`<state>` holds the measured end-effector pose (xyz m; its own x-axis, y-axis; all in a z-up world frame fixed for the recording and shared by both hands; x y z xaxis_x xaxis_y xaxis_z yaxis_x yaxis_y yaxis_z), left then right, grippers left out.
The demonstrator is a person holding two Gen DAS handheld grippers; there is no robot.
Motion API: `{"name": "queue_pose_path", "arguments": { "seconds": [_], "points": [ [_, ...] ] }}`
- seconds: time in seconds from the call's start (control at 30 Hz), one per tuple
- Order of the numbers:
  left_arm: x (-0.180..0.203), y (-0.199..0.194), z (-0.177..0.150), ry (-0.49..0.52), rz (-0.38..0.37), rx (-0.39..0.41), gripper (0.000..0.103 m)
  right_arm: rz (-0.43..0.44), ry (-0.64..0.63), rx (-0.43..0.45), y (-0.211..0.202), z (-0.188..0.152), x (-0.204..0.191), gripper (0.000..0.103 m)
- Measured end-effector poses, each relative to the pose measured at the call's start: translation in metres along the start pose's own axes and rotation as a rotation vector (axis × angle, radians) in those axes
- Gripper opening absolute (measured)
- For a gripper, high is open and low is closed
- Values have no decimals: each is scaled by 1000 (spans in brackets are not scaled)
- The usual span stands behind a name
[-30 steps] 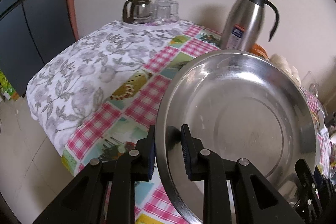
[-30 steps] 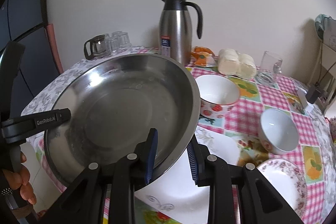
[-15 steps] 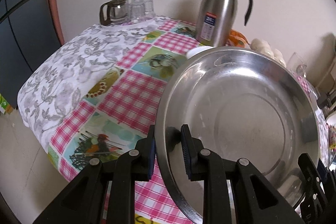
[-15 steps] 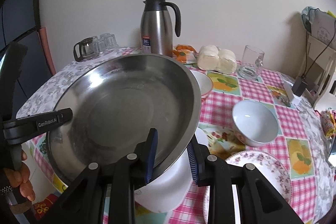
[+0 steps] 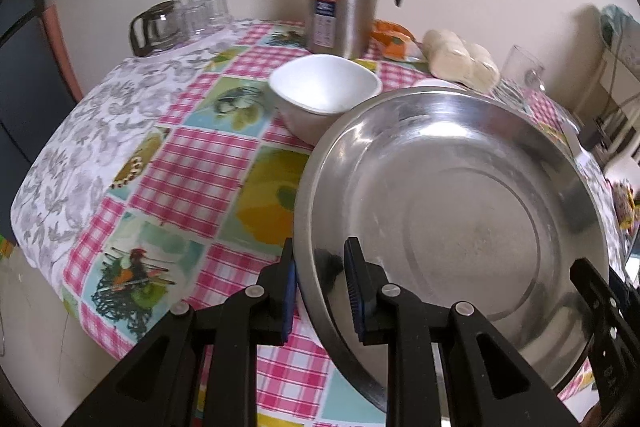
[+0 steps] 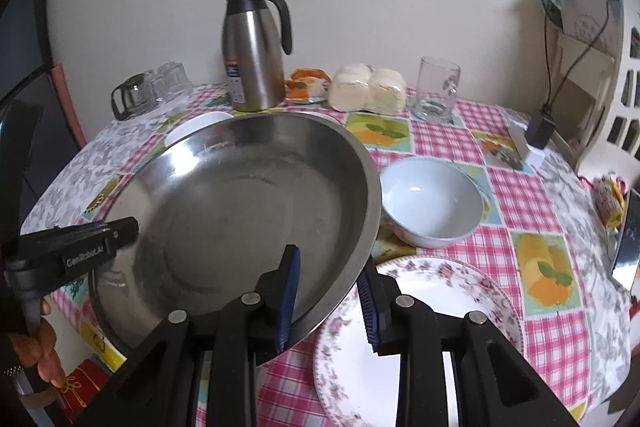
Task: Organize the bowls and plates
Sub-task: 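Lift the steel basin with the left tool and carry it over the table, then lower the steel basin onto the table with the left tool and open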
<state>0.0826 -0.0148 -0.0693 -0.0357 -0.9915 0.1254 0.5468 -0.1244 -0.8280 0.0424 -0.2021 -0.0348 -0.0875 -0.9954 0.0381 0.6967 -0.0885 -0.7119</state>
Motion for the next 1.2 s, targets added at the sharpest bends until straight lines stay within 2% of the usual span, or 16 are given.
{"name": "queue_pose_path", "arguments": {
  "seconds": [0.23,0.8,1.2],
  "points": [
    [8,9,-6,29,-13,-45,23,-14,15,-47,9,-6,14,31],
    [9,25,-16,43,-15,-129,24,-61,-40,-112,29,-19,12,32],
    [11,33,-24,59,-12,-179,24,-78,-48,-190,46,-32,15,33]
  ]
}}
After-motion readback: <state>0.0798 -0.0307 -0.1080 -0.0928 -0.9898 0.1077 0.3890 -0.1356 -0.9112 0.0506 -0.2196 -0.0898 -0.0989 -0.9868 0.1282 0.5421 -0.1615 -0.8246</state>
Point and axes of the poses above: each gripper's, at about its wrist camera, not at the fingertips, and y roughly the way its jaws point, x to its right, z to its top, the point moved 7 cm from there along y, roughly the way its jaws point, and after that the axes turned 5 degrees about -z, right-handed, at the moved point
